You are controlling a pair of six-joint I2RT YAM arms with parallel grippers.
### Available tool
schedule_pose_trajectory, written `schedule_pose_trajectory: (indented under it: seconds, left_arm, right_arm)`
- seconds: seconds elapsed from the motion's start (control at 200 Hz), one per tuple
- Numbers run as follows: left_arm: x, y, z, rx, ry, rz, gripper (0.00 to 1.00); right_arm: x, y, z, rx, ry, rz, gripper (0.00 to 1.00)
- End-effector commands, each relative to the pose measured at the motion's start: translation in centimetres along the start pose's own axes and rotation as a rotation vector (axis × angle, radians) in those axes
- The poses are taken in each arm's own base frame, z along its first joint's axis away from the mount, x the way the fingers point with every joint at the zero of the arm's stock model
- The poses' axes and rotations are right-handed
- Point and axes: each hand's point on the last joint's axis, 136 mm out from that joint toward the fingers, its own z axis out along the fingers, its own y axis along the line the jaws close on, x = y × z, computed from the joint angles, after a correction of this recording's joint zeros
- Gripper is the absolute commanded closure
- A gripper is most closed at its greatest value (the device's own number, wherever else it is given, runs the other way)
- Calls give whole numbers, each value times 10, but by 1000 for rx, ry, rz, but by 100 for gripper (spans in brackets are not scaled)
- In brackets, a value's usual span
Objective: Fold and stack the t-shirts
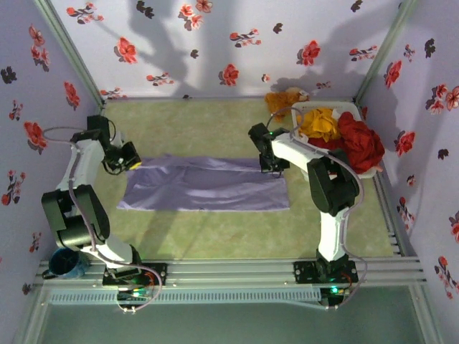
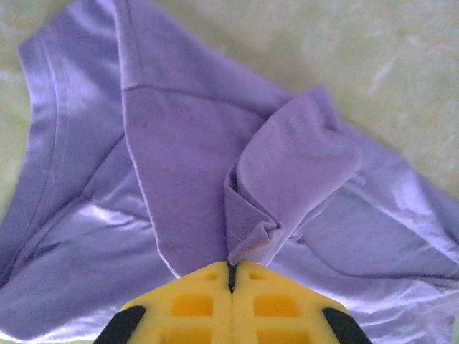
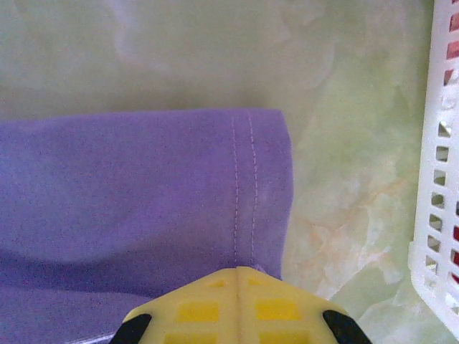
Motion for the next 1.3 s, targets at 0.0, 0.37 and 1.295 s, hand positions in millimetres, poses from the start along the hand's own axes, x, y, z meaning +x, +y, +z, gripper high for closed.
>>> schedule_pose_trajectory:
  seconds: [0.0,0.37,1.295]
  left_arm:
    - [7,5,0,14,-6,-5,100]
    - [11,8,-16,4,-12,-26,100]
    - [57,42,2,-98,203,-104,48]
  right_arm:
    - [-1,-21,-12,91,-68,47,100]
    - [3,-22,-15,84,-55,35,100]
    - [32,-33,-28,82,14,12,53]
